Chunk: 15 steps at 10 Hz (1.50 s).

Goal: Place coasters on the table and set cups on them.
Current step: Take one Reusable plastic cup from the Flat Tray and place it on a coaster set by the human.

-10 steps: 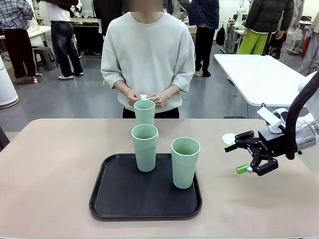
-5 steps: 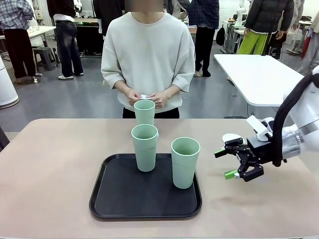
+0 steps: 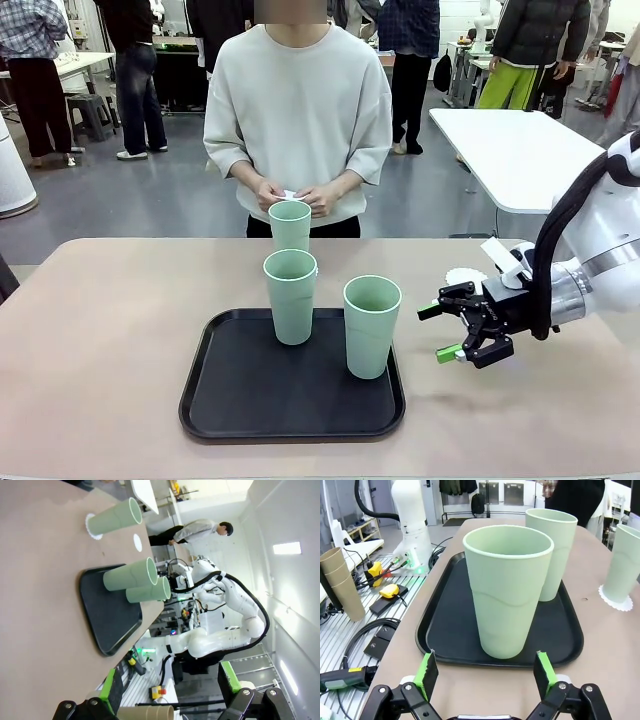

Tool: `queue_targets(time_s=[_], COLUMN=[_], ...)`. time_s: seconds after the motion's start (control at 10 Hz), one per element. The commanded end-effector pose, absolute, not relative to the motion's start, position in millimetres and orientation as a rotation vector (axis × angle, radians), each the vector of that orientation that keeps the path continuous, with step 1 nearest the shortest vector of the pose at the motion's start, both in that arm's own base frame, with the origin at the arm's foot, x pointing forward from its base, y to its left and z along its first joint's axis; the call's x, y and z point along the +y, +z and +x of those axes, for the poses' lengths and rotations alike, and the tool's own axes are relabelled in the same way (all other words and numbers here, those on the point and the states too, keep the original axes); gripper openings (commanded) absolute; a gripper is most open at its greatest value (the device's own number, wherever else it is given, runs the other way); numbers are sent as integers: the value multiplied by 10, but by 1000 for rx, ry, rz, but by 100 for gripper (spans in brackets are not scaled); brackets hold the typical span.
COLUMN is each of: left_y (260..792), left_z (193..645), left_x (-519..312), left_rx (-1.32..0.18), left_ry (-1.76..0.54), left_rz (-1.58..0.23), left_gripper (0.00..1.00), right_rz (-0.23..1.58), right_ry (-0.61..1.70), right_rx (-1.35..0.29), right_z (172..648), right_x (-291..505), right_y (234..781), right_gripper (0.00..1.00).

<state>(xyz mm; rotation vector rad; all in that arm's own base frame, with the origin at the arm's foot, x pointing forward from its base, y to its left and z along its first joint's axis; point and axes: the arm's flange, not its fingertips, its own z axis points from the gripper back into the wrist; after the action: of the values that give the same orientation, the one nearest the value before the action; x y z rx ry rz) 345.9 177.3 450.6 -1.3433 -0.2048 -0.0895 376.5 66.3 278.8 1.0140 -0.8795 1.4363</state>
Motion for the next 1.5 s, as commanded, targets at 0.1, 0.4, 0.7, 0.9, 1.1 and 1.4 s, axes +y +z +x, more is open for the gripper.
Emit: queue_targets(time_s=[0.1, 0.4, 0.7, 0.9, 1.1, 1.4], left_y=[4539, 4539, 4539, 4539, 4539, 4539], left_z=[3477, 3477, 3477, 3477, 3477, 3477], left_x=[1776, 1776, 1776, 1776, 1776, 1776], left_rx=[-215, -215, -215, -215, -215, -215], left_ry=[-94, -94, -94, -94, -94, -94], left_rz=[-1356, -1356, -1356, -1356, -1356, -1356], left_gripper=[100, 100, 100, 100, 100, 100], right_rz=[1014, 946, 993, 1014, 1027, 1037], right_ry=[1436, 1347, 1301, 1291, 1298, 1316], right_rx=[-879, -942, -955, -956, -961, -947], right_z=[3765, 3881, 3972, 3996, 4001, 3992], right_x=[663, 859, 936, 993, 1064, 1199], right_y=[2788, 2718, 2723, 2723, 2717, 2650], right_gripper=[100, 100, 100, 100, 100, 100])
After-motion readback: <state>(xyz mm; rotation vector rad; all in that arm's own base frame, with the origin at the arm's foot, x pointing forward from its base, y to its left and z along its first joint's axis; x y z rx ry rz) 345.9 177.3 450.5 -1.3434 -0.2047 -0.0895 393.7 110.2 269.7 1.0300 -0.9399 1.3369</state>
